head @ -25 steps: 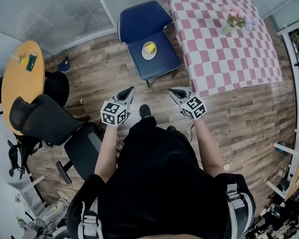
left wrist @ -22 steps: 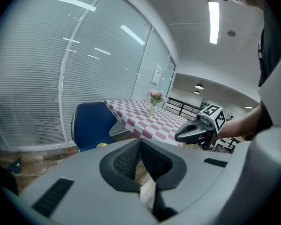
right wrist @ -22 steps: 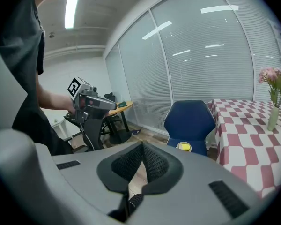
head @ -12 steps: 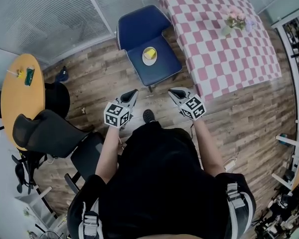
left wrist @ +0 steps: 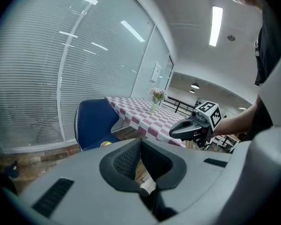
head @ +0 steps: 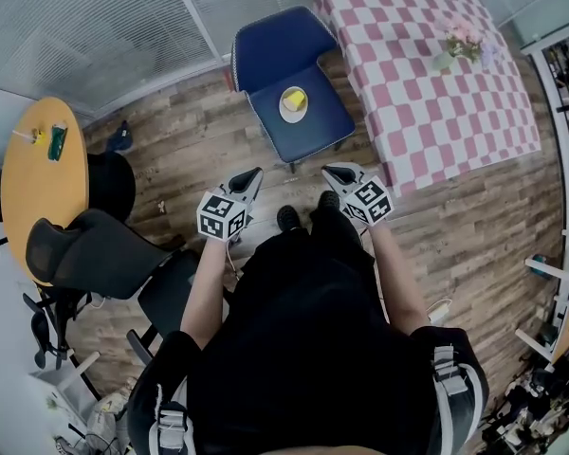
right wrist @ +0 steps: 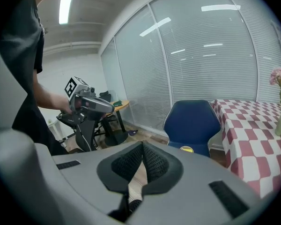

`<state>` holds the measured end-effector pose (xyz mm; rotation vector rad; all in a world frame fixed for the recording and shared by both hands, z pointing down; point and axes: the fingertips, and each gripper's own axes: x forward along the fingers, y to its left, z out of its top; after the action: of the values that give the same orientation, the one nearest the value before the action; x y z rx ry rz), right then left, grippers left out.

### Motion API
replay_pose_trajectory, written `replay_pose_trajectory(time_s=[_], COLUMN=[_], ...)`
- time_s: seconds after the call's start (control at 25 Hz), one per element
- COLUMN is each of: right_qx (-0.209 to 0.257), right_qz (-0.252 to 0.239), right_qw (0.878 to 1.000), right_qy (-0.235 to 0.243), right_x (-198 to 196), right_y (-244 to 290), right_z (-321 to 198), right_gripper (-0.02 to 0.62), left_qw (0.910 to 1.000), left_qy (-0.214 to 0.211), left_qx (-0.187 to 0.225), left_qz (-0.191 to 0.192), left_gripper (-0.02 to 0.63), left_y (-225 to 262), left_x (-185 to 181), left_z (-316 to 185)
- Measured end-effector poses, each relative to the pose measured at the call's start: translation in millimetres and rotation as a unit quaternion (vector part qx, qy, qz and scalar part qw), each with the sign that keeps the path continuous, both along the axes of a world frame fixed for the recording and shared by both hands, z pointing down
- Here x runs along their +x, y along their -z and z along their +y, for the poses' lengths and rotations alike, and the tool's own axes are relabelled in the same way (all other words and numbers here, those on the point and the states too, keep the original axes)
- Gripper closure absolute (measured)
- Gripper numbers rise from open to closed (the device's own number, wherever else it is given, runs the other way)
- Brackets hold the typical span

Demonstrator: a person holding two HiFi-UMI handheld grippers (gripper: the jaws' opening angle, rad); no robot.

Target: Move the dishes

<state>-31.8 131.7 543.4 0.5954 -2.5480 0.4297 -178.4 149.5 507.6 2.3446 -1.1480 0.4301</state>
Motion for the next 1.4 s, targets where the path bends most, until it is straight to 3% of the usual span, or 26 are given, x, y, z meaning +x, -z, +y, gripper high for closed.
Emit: replay_pose_trajectory(time_s=[0.36,0.8,1.04,1.4], right_qx=[-0.003,-0.020,-0.040,-0.059], right_qz=[0.005,0.015,0.022,0.038], right_qw=[1.000,1.000,0.999,0.998], right_qy=[0.005,0.012,0.006,-0.009], right_x=[-23.0,-44.2,-45.6,-49.5], right_y=[-13.9,-49.8,-84.2,-130.6], right_z=[-37.2,-115.2,-166.8,-224.2], right_gripper=[0.583,0.583,0.583,0.582], left_qw=[0.9999,0.9979,0.9961,0.9961], left_qy=[0.006,0.060,0.075,0.063], left_qx=[-0.002,-0.023,-0.045,-0.060], left_qz=[-0.008,-0.014,-0.012,-0.009], left_gripper=[0.583,0.583,0.583,0.583], left_y=[-6.8,-17.1,-35.8,-57.1], left_x=[-24.1,-49.6,-46.8,-32.8], left_z=[-21.3,-63.4,-91.9,-143.7])
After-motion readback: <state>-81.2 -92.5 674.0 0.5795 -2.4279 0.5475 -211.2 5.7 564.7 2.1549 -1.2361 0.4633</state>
